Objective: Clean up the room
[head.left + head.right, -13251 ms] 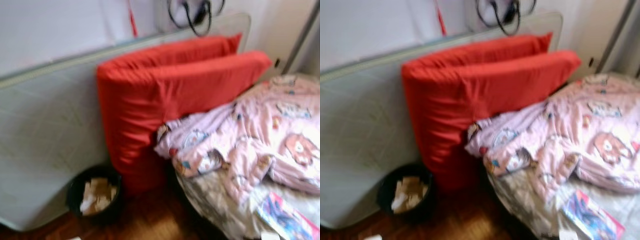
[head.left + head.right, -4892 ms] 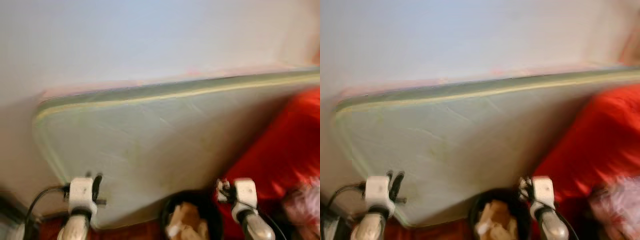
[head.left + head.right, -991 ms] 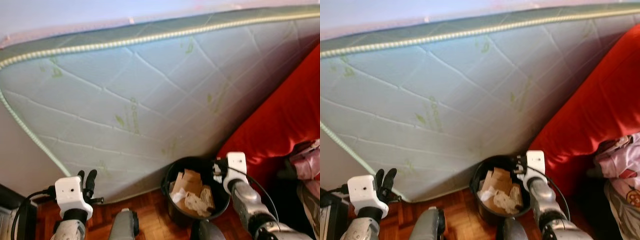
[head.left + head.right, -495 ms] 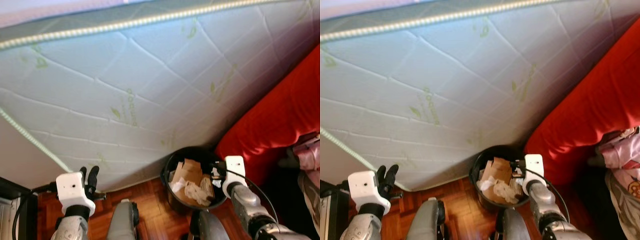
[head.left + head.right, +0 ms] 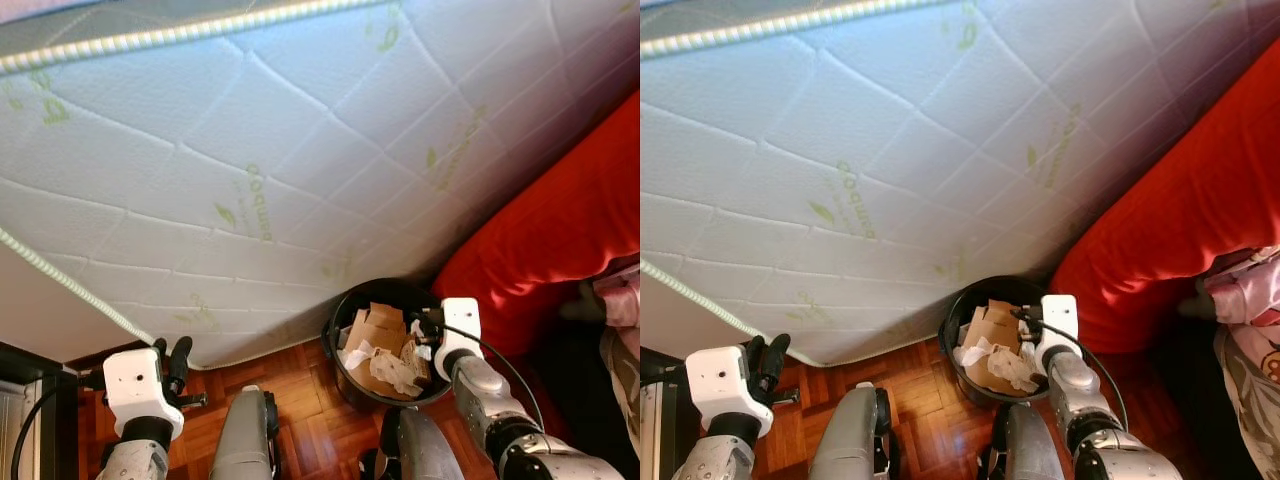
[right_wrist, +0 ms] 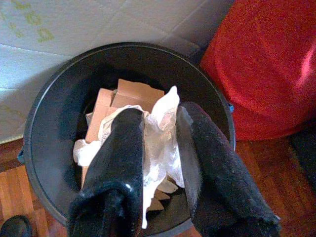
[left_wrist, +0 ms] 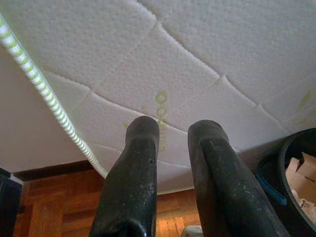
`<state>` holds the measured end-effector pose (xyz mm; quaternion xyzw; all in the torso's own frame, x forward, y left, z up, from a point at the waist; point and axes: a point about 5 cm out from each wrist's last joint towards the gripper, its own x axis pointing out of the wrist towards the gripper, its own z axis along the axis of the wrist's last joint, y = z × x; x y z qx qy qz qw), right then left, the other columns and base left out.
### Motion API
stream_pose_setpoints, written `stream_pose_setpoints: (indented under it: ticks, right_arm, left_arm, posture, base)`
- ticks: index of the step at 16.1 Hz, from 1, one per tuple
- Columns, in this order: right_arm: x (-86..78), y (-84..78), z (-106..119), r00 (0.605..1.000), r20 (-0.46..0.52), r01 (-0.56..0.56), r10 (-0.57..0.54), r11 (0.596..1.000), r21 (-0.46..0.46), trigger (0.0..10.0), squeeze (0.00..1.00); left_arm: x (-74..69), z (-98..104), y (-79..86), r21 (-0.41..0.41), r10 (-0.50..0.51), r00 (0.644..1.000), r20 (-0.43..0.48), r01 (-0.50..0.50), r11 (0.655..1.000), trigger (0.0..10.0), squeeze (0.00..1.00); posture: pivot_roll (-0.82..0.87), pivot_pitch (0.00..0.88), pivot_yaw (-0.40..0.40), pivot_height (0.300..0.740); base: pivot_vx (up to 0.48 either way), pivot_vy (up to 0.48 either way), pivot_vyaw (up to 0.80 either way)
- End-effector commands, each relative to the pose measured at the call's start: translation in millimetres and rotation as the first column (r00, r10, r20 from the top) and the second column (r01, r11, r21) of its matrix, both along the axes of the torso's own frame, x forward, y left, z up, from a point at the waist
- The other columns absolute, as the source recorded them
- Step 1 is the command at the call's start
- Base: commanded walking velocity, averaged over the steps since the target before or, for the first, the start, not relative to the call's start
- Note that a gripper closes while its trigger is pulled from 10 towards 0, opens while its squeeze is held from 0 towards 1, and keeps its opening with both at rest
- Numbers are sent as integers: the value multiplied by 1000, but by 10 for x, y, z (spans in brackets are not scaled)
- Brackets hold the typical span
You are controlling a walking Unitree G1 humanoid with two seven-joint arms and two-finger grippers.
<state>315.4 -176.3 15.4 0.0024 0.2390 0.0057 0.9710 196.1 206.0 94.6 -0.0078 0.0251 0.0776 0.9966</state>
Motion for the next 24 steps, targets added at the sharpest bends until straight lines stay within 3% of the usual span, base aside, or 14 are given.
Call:
stream_pose_setpoints:
  ticks: [1,10,14,19,23,24]
  right_arm:
    - [-39,-1,-43,1000,-12,10,-10,1000,0,10000,1000]
    - [-40,16,-36,1000,6,-23,24,999,-23,10000,1000]
    - [-107,69,-135,994,-82,-77,73,996,-46,10000,1000]
    - [-92,57,-116,997,-64,-53,50,998,-47,10000,1000]
    - [-71,52,-107,996,-85,-7,7,1000,-7,10000,1000]
    - [-50,39,-82,997,-69,47,-44,998,48,10000,1000]
  left_arm:
    - [-56,-5,36,0,9,1000,-21,-9,1000,10000,0]
    - [-91,-8,37,3,13,999,-34,-13,1000,10000,0]
    - [-92,-8,34,5,11,999,-36,-11,1000,10000,0]
    - [-104,-10,35,4,12,999,-40,-11,1000,10000,0]
    - [-102,-14,29,3,11,999,-40,-11,1000,10000,0]
    - [-104,-14,24,3,10,999,-41,-10,1000,10000,0]
  posture:
    - [280,290,-34,634]
    - [281,294,-35,634]
    - [282,299,-36,634]
    - [287,297,-33,634]
    - [286,297,-31,634]
    - [287,297,-31,634]
  base:
    - [0,0,0]
    - [0,0,0]
    - [0,0,0]
    - [0,0,0]
    - [0,0,0]
    - [0,0,0]
